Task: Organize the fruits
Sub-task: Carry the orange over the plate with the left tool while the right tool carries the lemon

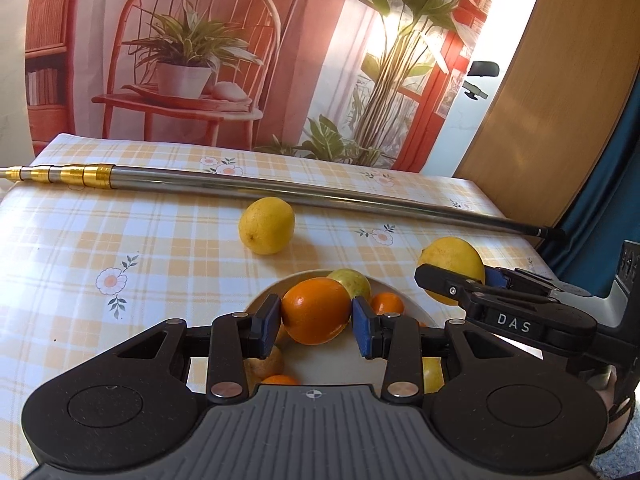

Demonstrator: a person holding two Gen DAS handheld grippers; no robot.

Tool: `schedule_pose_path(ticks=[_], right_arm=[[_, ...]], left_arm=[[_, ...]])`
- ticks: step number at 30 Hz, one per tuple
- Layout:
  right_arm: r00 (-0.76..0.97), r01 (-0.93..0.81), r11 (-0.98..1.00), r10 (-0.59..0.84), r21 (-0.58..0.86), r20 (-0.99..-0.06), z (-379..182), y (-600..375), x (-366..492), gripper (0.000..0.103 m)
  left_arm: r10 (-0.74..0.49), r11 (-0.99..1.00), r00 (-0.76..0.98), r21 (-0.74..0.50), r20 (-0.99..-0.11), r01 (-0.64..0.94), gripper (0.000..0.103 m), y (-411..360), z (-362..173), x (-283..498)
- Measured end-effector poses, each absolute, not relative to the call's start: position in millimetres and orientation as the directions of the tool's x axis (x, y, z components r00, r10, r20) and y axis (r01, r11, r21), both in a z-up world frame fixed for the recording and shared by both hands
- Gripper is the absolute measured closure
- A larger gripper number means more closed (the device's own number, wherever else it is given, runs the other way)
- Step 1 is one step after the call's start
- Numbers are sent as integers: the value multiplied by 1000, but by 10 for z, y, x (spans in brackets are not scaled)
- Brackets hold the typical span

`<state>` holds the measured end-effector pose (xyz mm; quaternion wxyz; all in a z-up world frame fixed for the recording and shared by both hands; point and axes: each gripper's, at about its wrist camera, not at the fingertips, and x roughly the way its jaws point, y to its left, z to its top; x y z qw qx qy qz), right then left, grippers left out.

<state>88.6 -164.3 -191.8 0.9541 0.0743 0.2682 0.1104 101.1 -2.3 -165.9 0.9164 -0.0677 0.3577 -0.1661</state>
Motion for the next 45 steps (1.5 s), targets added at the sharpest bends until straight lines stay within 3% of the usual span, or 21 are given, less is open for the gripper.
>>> schedule_pose_path(ticks=[10, 25, 45], right_arm=[[825, -264, 952, 307, 156, -474, -1830, -1296, 498, 52], [833, -265, 951, 310, 161, -458, -1763, -1284, 94, 52], [824, -247, 954, 298, 168, -482, -1898, -1319, 220, 52]], left_arm=[[-348, 937, 680, -223, -646, 268, 63, 26, -1704, 694], [-356, 932, 657, -202, -664, 300, 63, -19, -1790, 369], [-318, 932, 623, -117, -714, 342, 63, -150, -1973, 497]])
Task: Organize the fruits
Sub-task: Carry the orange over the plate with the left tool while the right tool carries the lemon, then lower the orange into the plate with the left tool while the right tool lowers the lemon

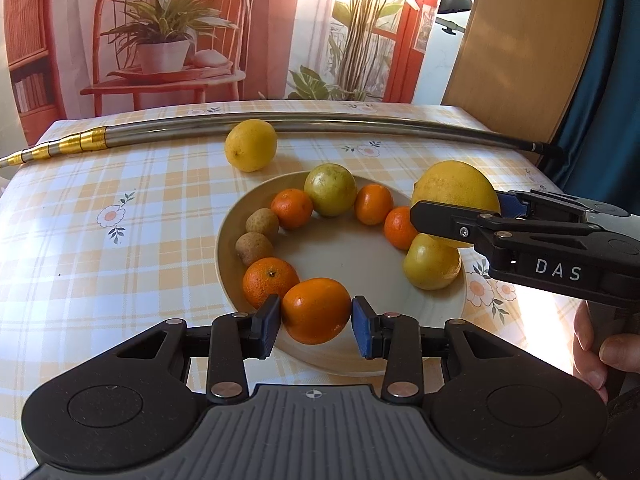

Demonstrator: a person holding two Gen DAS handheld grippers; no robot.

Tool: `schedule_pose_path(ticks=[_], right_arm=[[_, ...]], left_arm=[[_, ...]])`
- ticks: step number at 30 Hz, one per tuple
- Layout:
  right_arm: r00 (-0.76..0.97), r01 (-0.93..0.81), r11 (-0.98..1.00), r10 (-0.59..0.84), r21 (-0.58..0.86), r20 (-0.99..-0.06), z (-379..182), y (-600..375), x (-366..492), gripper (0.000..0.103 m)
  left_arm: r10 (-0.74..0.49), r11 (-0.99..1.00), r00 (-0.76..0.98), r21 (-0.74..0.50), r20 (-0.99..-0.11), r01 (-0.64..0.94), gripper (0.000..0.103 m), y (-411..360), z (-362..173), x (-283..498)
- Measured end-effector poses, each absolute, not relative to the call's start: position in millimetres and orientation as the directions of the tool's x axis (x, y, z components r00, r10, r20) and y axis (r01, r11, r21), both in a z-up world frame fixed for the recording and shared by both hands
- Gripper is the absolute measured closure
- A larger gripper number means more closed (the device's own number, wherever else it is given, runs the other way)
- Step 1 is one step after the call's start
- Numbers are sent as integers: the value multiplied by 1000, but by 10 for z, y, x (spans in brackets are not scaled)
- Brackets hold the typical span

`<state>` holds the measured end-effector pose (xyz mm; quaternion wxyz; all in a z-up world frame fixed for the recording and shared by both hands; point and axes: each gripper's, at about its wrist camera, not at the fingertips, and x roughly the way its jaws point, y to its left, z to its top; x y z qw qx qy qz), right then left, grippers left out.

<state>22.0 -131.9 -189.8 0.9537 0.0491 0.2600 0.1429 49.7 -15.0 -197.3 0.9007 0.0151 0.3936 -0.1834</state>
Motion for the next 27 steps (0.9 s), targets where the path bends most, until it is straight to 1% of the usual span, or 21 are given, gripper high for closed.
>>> schedule_pose_path(ticks=[11, 27], right_arm=[[819, -255, 952, 305, 168, -487, -1931, -1294, 248, 52], [820, -246, 955, 297, 167, -489, -1906, -1320, 225, 52]], left_arm=[[-307, 933, 600, -108, -739, 345, 63, -173, -2059, 534], [-301, 931, 604, -92, -738, 352, 62, -194, -2074, 539]])
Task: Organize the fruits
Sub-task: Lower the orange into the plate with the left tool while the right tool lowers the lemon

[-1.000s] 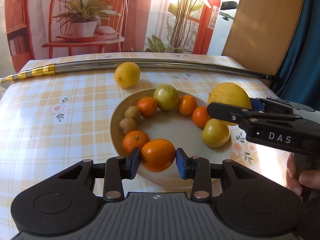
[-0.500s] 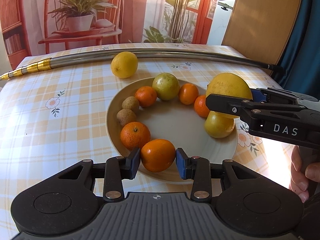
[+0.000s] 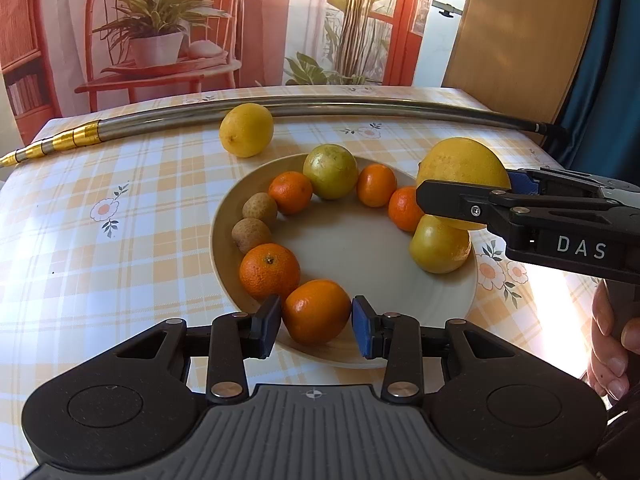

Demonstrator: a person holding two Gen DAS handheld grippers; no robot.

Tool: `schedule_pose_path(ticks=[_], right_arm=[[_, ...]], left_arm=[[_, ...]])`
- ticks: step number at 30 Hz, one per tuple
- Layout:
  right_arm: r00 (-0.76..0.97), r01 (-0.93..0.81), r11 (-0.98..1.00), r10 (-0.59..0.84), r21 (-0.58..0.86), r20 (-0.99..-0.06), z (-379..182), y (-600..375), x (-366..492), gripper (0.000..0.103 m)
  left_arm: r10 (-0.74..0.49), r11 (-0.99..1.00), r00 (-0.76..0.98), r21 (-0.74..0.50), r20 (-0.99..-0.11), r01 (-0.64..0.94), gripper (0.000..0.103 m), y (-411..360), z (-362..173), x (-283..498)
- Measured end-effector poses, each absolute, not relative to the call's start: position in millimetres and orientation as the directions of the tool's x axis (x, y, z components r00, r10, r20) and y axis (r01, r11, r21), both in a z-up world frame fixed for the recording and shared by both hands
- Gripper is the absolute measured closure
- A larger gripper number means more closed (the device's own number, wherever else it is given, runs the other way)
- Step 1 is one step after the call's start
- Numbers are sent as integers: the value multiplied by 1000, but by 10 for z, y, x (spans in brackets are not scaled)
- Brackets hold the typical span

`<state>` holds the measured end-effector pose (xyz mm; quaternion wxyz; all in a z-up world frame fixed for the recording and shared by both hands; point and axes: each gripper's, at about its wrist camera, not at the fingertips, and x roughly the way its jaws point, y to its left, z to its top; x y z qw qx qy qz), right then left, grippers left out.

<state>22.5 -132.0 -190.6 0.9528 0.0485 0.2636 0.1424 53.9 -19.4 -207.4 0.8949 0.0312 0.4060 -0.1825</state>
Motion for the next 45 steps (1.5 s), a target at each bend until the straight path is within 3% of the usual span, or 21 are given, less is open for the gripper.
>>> schedule_pose_path(ticks=[21, 45], right_arm=[[760, -342, 933, 345, 112, -551, -1933, -990, 141, 52], [682, -363, 923, 359, 131, -637, -2163, -874, 210, 52]], left_arm=[[-254, 966, 732, -126, -633, 227, 63, 78, -1831, 385], [-236, 972, 719, -160, -653, 174, 63, 184, -1861, 398]])
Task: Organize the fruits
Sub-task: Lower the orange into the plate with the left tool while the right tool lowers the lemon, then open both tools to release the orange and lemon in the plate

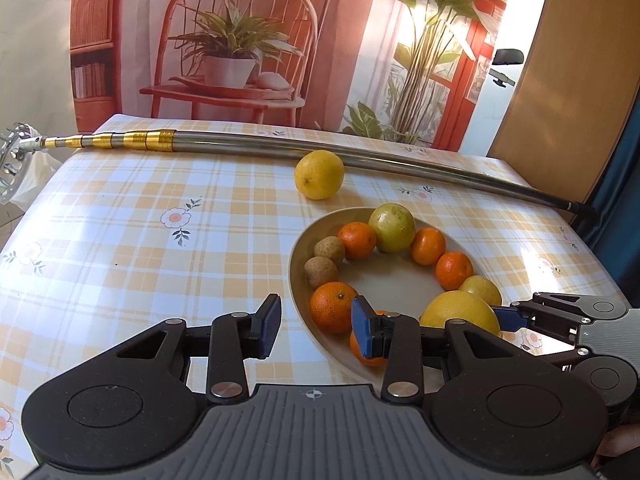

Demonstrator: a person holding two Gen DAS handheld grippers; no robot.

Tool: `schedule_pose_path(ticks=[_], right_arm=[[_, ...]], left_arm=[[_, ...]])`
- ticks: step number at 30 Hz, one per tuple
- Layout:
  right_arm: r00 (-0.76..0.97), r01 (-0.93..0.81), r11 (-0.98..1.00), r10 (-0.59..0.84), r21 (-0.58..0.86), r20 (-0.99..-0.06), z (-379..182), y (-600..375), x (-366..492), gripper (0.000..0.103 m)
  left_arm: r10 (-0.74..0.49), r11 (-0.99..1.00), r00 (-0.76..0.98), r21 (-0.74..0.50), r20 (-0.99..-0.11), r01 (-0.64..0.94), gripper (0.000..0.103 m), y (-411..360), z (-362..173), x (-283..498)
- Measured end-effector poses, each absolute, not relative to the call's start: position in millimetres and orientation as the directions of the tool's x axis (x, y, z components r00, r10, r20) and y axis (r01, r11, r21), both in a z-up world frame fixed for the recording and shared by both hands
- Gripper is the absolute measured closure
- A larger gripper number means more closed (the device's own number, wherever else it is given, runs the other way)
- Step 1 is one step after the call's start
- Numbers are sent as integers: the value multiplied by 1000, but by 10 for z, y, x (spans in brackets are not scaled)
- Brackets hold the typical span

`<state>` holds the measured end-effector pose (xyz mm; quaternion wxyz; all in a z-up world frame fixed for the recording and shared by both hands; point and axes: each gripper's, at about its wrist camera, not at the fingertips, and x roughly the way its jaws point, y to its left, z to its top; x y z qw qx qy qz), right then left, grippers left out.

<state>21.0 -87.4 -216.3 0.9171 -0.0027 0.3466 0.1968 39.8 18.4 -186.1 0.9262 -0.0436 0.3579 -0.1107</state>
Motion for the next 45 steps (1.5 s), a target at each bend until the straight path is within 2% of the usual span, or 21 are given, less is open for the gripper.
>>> schedule_pose_path(ticks=[13, 25, 26, 28, 32, 45], right_arm=[[657, -362, 922, 355, 135, -666, -2215, -864, 229, 52], [707, -368, 924, 348, 99, -616, -2115, -857, 162, 51], [722, -367, 926, 342, 87, -602, -2091, -857, 145, 50], [752, -358, 932, 326, 61, -573, -2041, -863, 115, 42], [790, -327, 944, 298, 43, -537, -1969, -913, 95, 41], [818, -240, 968, 243, 74, -522, -1987, -1085, 159, 39]], left_arm=[[-241, 971, 716, -164, -655, 177, 63, 174, -1876, 397], [-235, 972, 715, -161, -659, 171, 62, 172, -1881, 403], [-235, 972, 715, -160, -658, 172, 62, 171, -1881, 401], [-235, 972, 717, -158, -657, 174, 62, 168, -1879, 399], [-231, 973, 718, -154, -657, 172, 62, 166, -1872, 402], [-220, 975, 704, -153, -675, 158, 62, 170, -1919, 444]])
